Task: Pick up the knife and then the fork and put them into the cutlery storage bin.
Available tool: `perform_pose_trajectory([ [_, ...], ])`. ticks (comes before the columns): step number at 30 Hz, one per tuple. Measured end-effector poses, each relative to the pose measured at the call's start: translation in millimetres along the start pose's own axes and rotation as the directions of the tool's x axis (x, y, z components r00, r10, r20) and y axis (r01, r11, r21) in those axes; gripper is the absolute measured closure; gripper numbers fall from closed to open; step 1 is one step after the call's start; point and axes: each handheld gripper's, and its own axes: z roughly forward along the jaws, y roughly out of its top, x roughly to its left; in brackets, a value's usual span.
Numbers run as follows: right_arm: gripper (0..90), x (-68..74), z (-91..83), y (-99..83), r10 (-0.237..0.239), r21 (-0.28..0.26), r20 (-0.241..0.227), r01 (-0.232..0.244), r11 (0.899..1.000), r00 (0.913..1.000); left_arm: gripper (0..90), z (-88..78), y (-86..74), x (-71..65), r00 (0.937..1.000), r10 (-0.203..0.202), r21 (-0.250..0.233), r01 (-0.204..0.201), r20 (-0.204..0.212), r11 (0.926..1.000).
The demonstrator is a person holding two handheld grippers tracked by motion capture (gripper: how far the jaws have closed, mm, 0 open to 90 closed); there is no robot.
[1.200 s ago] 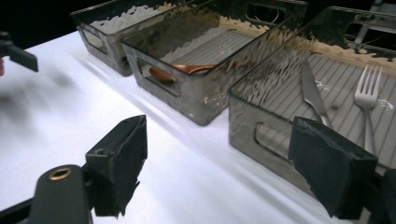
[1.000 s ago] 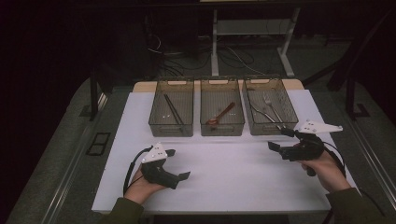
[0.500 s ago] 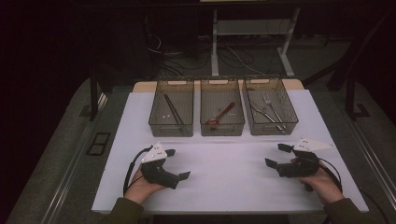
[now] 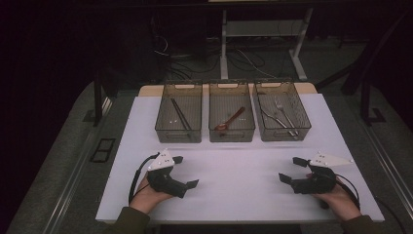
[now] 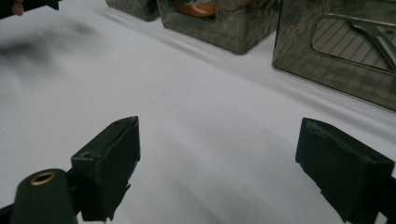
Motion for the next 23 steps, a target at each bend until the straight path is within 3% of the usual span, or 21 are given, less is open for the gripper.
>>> perform_pose_trajectory([
  [23, 13.1, 2.8, 0.5, -0.6, -0.037, 0.016, 0.02, 0.036, 0.999, 0.9991, 0.0, 0.4, -0.5, 0.1, 1.0, -0.001, 0.006, 0.002, -0.001, 1.0],
])
